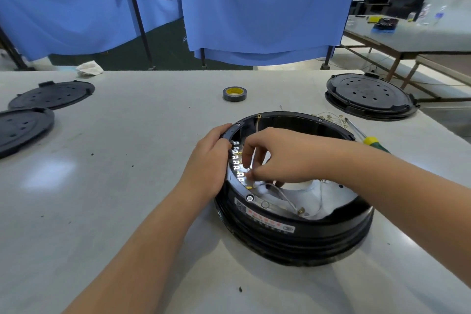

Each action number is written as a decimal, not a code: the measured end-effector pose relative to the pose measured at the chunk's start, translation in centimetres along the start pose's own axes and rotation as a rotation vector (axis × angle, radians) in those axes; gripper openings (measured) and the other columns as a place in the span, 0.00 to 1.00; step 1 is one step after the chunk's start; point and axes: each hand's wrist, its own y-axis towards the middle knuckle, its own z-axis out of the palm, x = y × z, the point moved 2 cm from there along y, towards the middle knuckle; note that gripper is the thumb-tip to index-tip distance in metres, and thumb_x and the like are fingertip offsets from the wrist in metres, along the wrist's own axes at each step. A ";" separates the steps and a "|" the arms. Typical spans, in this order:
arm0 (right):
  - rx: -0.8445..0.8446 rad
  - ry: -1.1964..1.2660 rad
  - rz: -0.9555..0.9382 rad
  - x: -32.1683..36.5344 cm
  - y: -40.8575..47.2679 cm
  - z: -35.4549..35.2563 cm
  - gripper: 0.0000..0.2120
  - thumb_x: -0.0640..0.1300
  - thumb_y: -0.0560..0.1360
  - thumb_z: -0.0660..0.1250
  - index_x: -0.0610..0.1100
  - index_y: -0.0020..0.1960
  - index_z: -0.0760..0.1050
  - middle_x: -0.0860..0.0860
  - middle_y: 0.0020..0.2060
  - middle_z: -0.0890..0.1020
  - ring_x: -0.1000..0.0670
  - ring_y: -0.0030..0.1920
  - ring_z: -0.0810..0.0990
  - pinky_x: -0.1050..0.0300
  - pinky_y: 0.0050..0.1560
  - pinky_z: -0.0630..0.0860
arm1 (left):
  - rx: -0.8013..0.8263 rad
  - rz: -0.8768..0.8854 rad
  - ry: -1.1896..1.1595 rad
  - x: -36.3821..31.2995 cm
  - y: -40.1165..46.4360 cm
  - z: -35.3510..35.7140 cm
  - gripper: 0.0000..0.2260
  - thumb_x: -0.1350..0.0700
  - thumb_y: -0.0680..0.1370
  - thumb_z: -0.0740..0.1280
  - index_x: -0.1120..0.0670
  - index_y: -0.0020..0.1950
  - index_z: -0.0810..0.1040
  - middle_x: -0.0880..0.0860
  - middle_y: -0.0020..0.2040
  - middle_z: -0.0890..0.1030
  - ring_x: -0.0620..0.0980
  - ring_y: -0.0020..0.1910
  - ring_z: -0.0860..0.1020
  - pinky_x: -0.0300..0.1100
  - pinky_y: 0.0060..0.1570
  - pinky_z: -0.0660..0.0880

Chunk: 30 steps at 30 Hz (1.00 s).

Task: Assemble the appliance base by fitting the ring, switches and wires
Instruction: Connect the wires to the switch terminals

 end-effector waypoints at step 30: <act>-0.179 -0.008 -0.007 0.2 -1.0 1.5 0.04 0.42 0.73 0.68 0.49 0.42 0.81 0.50 0.35 0.83 0.58 0.30 0.77 0.66 0.30 0.69 | -0.029 0.044 -0.029 -0.2 0.0 0.0 0.18 0.65 0.77 0.55 0.47 0.53 0.78 0.46 0.51 0.82 0.47 0.52 0.79 0.43 0.54 0.74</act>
